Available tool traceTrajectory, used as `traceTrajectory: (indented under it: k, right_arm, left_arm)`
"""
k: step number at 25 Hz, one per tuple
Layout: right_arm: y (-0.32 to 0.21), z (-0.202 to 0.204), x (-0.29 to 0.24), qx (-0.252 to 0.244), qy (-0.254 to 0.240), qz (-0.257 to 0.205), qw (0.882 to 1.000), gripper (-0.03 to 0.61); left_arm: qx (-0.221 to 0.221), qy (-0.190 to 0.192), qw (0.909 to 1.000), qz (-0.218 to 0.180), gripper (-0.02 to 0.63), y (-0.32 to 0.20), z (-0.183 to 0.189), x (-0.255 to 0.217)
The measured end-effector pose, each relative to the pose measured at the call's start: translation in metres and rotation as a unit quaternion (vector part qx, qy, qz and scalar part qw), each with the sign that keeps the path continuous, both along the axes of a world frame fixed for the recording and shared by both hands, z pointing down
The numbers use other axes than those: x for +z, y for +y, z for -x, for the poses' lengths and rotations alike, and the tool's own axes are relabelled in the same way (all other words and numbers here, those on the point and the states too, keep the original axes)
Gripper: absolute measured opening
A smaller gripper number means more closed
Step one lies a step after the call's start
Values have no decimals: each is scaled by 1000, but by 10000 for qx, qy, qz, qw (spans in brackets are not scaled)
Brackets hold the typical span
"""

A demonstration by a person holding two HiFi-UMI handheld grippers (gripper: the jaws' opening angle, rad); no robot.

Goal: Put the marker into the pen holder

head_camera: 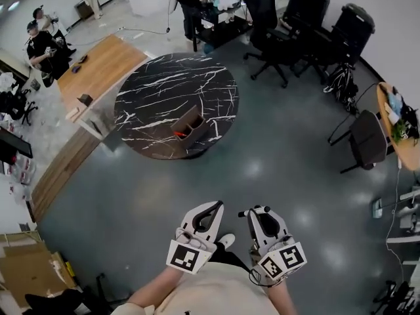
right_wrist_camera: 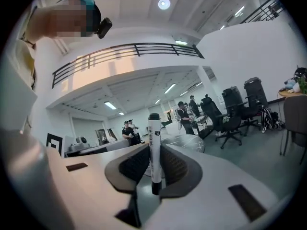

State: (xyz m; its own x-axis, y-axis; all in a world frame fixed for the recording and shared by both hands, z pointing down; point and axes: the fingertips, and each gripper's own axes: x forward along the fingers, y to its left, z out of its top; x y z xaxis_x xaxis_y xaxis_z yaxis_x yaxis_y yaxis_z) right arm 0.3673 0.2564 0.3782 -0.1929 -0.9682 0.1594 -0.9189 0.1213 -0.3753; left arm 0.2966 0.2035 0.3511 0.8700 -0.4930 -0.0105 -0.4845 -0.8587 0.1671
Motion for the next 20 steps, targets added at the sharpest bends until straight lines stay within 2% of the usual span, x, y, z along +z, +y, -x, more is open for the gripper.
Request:
traceTrajectory:
  k: [4, 7, 10, 14, 20]
  right_arm:
    - [-15, -27, -3, -214, 126, -78, 9997, 83]
    - [-26, -50, 2, -234, 236, -6, 9994, 83]
    - [-50, -71, 13, -264, 267, 78, 9993, 83]
    - [-103, -90, 20, -458, 376, 144, 9981, 83]
    - [-201, -88, 13, -1158, 611, 180, 9912, 83]
  left_arm:
    - [-487, -198, 9986, 3, 8, -29, -8, 12]
    - [-620, -169, 9979, -89, 8, -49, -27, 19]
    - [-708, -161, 9974, -18, 8, -71, -44, 32]
    - [-905, -94, 9957, 179, 8, -118, -63, 48]
    - [-1476, -2, 9885, 330, 8, -201, -67, 52]
